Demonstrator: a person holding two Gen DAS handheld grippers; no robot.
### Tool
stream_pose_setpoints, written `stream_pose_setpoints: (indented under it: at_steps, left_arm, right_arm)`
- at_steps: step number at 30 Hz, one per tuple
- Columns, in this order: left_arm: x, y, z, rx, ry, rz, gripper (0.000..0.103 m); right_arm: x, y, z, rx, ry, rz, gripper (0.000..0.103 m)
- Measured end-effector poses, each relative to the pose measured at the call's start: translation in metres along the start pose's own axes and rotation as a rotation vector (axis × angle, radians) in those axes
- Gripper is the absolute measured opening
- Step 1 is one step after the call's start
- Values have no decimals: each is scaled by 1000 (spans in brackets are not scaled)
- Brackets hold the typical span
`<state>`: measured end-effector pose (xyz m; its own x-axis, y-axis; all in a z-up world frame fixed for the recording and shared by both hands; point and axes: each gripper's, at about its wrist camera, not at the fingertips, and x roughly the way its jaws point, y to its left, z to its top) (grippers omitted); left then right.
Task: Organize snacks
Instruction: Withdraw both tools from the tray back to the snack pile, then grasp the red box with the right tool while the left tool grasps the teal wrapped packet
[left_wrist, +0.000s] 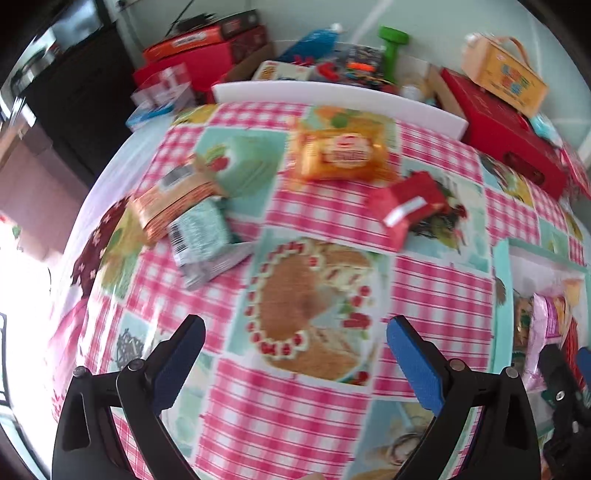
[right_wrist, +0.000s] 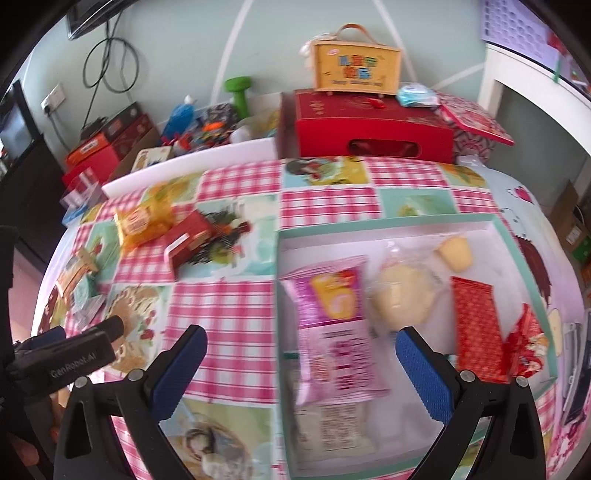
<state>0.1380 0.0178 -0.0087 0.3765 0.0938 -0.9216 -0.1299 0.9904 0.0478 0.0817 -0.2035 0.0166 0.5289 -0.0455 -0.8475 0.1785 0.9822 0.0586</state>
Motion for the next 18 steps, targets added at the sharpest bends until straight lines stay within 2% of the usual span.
stream_pose_setpoints:
  at_steps: [10,18]
  left_arm:
    - [5,57,3,-93,0,-27,99]
    - [8,84,18,-133,-12,-53,99]
  right_arm:
    - [15,54,-7,-76,29,39,103]
    - [25,74,-8,-105,37,61,103]
